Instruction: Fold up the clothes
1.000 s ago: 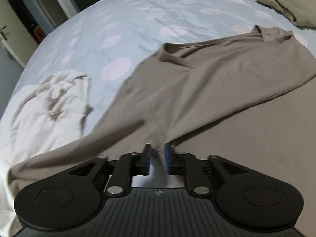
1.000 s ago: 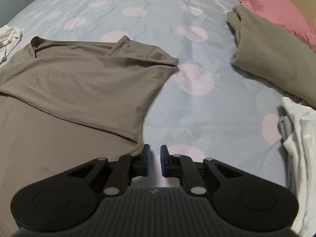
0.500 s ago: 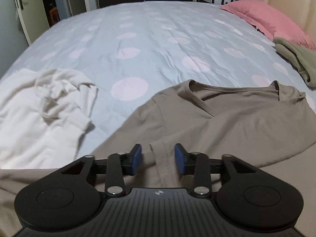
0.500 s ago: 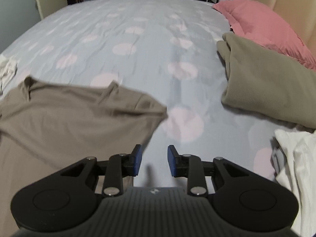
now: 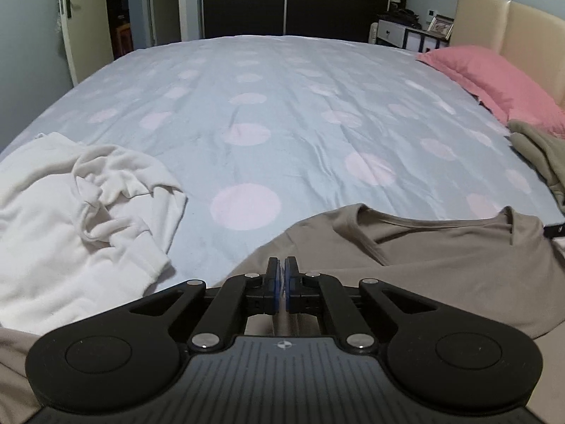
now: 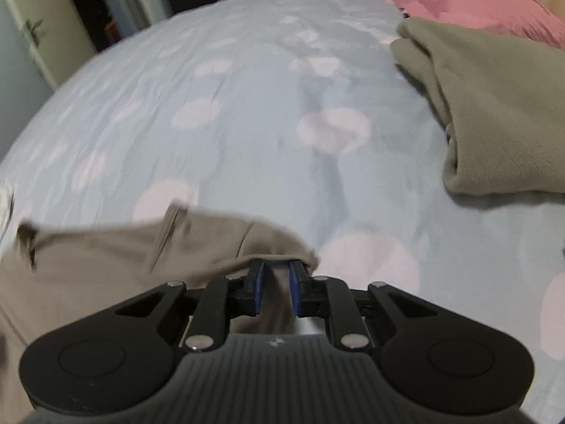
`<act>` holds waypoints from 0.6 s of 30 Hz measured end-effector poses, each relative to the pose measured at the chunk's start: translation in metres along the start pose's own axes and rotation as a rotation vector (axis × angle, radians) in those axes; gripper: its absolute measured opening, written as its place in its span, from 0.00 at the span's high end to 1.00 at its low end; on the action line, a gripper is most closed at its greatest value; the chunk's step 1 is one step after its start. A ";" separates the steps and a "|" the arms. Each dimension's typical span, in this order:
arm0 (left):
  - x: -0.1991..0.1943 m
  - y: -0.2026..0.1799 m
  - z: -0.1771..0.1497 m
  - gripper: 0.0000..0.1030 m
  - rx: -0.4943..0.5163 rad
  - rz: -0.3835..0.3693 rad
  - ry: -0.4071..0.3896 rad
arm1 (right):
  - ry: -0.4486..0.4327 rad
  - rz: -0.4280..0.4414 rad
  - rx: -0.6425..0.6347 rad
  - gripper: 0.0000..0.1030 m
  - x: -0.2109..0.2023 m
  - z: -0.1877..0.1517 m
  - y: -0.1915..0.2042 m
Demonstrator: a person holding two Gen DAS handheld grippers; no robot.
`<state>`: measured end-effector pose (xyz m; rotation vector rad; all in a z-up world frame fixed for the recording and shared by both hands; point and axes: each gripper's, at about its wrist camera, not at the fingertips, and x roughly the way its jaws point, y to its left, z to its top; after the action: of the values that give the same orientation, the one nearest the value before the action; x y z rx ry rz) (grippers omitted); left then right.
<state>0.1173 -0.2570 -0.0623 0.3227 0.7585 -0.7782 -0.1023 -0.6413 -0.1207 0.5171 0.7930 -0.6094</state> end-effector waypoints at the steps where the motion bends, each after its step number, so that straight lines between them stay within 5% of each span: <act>1: 0.002 0.000 0.000 0.99 -0.002 0.006 0.003 | -0.017 -0.023 0.012 0.87 0.002 0.003 -0.003; 4: 0.008 0.002 -0.002 0.99 -0.001 0.007 0.021 | -0.044 -0.087 0.082 0.85 0.002 0.008 -0.017; 11: 0.009 -0.002 -0.007 0.95 0.036 0.028 0.059 | -0.022 -0.031 0.166 0.79 -0.018 0.007 -0.027; 14: 0.003 -0.003 -0.007 0.83 0.046 0.043 0.048 | -0.017 0.010 0.131 0.78 -0.027 0.001 -0.018; 18: -0.008 -0.010 -0.015 0.81 0.106 0.037 0.046 | 0.012 -0.017 0.062 0.87 -0.021 -0.004 -0.013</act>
<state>0.0983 -0.2519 -0.0668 0.4500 0.7536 -0.7796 -0.1248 -0.6414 -0.1098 0.5711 0.7922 -0.6490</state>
